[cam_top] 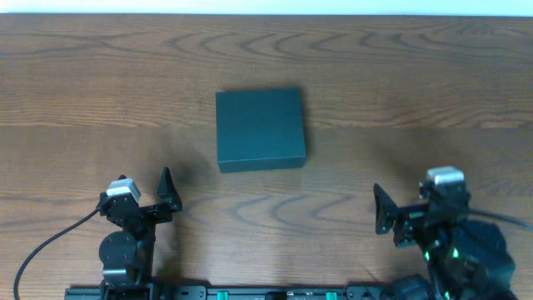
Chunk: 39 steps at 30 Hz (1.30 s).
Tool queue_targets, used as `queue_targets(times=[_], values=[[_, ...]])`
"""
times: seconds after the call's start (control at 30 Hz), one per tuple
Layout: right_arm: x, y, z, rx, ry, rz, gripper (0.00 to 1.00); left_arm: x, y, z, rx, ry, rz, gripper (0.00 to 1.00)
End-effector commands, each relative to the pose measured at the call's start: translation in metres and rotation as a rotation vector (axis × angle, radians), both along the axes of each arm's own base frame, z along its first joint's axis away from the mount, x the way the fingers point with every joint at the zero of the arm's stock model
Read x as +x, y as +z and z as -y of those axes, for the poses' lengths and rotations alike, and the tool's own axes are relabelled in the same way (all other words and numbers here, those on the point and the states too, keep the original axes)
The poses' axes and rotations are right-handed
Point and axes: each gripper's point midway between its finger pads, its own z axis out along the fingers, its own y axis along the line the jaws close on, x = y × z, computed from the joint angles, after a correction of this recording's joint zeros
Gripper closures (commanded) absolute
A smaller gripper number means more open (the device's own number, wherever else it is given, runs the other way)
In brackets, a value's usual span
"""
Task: Pack container
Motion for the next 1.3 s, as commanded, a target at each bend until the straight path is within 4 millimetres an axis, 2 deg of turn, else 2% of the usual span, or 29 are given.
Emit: queue_targets(times=[0.0,0.13,0.3,0.57,1.27], values=[[-0.006,-0.034,0.004,-0.03,-0.004,-0.033,0.01,0.0,-0.017,-0.004,-0.008,0.022,-0.034,0.05],[-0.005,-0.072,-0.003,-0.018,0.028,-0.051,0.01,0.0,-0.017,-0.004,-0.008,0.022,-0.034,0.05],[0.001,-0.107,-0.015,0.035,0.071,-0.028,0.01,0.0,-0.017,-0.004,-0.008,0.022,-0.034,0.05],[0.005,-0.164,-0.017,0.163,-0.004,-0.087,0.01,0.0,-0.017,-0.004,-0.008,0.022,-0.034,0.05],[0.004,-0.165,-0.017,0.164,-0.006,-0.09,0.01,0.0,-0.017,-0.004,-0.008,0.022,-0.034,0.05]])
